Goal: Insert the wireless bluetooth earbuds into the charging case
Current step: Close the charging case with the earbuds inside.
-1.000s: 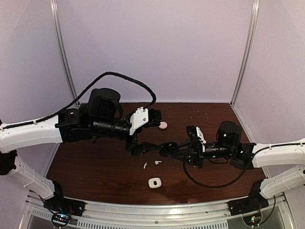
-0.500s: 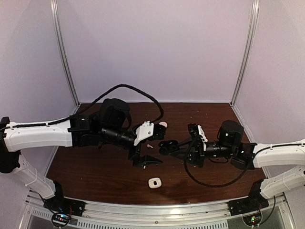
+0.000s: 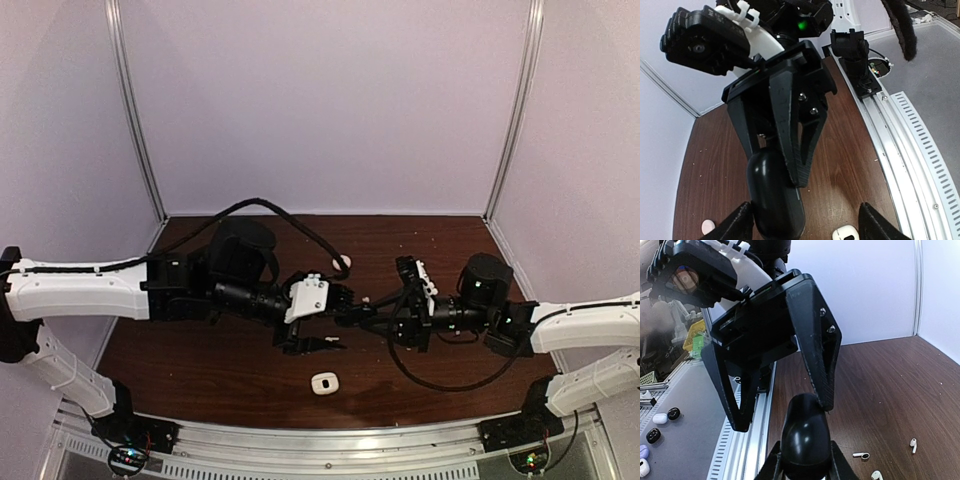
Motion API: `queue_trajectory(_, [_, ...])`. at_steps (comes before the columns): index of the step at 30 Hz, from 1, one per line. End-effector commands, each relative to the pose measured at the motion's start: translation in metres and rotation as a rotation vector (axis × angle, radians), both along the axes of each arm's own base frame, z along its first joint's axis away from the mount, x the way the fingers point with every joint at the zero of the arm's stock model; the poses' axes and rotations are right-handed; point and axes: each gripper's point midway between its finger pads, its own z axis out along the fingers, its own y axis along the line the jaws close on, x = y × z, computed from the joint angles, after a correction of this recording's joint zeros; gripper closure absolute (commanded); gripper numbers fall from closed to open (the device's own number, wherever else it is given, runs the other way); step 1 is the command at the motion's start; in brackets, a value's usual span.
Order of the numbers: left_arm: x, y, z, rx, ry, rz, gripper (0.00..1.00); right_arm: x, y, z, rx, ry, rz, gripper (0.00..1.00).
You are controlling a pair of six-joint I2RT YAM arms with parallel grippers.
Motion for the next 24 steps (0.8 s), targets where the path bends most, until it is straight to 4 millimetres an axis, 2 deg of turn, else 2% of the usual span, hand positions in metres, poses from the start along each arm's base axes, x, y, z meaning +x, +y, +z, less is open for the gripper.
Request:
queue_trajectory(1, [-0.006, 0.0, 0.009, -0.032, -0.08, -0.003, 0.28, 0.012, -0.005, 0.017, 0.065, -0.002, -0.056, 1.0])
queue_trajectory(5, [0.01, 0.001, 0.007, -0.034, -0.103, 0.09, 0.2, 0.015, -0.007, 0.016, 0.067, 0.008, -0.066, 1.0])
queue_trajectory(9, [0.035, 0.003, 0.016, -0.078, -0.112, 0.245, 0.04, 0.024, -0.01, 0.014, 0.066, 0.033, -0.104, 1.0])
queue_trajectory(12, [0.055, 0.011, 0.028, -0.14, -0.129, 0.363, 0.02, 0.038, -0.018, 0.015, 0.077, 0.061, -0.169, 1.0])
queue_trajectory(18, [0.108, 0.037, 0.05, -0.264, 0.041, 0.549, 0.02, 0.093, -0.052, 0.012, 0.094, 0.166, -0.387, 1.0])
queue_trajectory(24, [0.16, 0.073, 0.056, -0.401, 0.256, 0.703, 0.02, 0.157, -0.101, -0.011, 0.052, 0.29, -0.654, 1.0])
